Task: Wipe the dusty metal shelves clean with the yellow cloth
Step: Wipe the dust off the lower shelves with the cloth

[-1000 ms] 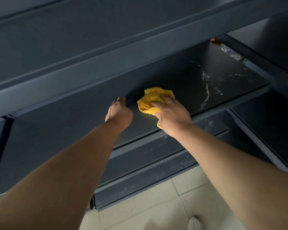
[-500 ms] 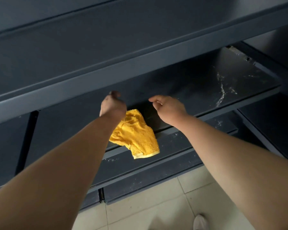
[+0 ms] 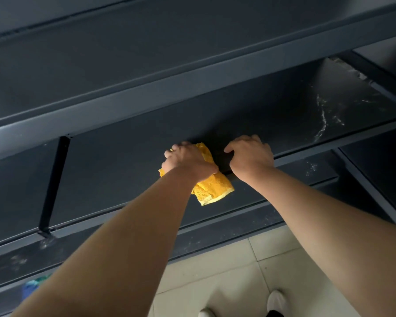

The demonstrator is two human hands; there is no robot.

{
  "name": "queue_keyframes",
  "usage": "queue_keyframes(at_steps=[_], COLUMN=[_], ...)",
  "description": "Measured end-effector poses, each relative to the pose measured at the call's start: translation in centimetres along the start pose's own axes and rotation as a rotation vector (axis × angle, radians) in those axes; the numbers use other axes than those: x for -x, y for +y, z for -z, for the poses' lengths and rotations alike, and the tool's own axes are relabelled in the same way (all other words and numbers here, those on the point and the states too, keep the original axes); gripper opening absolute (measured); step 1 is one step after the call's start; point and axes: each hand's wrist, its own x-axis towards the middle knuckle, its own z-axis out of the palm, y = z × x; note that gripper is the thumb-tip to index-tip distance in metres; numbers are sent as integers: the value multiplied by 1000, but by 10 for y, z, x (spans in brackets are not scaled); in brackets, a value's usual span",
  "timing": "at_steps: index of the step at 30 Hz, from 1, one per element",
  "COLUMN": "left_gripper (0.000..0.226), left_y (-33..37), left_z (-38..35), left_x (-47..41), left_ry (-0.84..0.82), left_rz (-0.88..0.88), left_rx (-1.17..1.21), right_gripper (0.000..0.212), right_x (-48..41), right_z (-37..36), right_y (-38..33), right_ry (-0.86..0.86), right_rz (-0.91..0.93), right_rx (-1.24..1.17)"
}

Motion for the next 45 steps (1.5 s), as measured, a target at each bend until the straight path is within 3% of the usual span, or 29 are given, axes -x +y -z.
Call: queue_keyframes(at_steps=[3, 5, 8, 10, 12, 15, 17, 20, 23, 27, 33, 38, 45], left_gripper=[55, 38, 31, 25, 20, 33, 48, 52, 54, 53, 53, 52, 52], left_y=[-6, -10, -6, -8, -21, -46, -48, -39, -38, -28, 42, 122, 223], left_z=[3, 13, 36, 41, 41, 29, 22, 4, -22, -41, -41, -46, -53], left_x=[-3, -6, -9, -13, -19, -24, -20, -15, -19, -20, -28, -32, -25], left_ry=[61, 62, -26, -117, -77, 106, 166, 80, -30, 26, 15, 1, -13], left_rz=[-3, 8, 71, 138, 218, 204, -50, -515, -543, -485, -514, -583, -760], left_rx=[146, 517, 1274, 1513, 1249, 575, 463, 189, -100, -107, -126, -136, -157], right_gripper=[43, 47, 50, 51, 51, 46, 44, 46, 43, 42, 48, 49, 55], right_x=[5, 6, 6, 5, 4, 2, 1, 1, 0, -2, -3, -3, 1], right_z=[9, 15, 19, 21, 23, 22, 18, 8, 0, -1, 16, 46, 75], right_y=[13, 18, 16, 13, 10, 4, -1, -4, 3, 30, 91, 163, 256], right_ry=[33, 42, 31, 23, 19, 1, -34, -99, -93, -18, 110, 212, 201], right_rz=[5, -18, -51, -57, -57, -62, -63, -63, -28, 25, -20, -120, -315], right_rx=[-9, -30, -48, -41, -14, 49, 87, 137, 145, 84, 56, 109, 165])
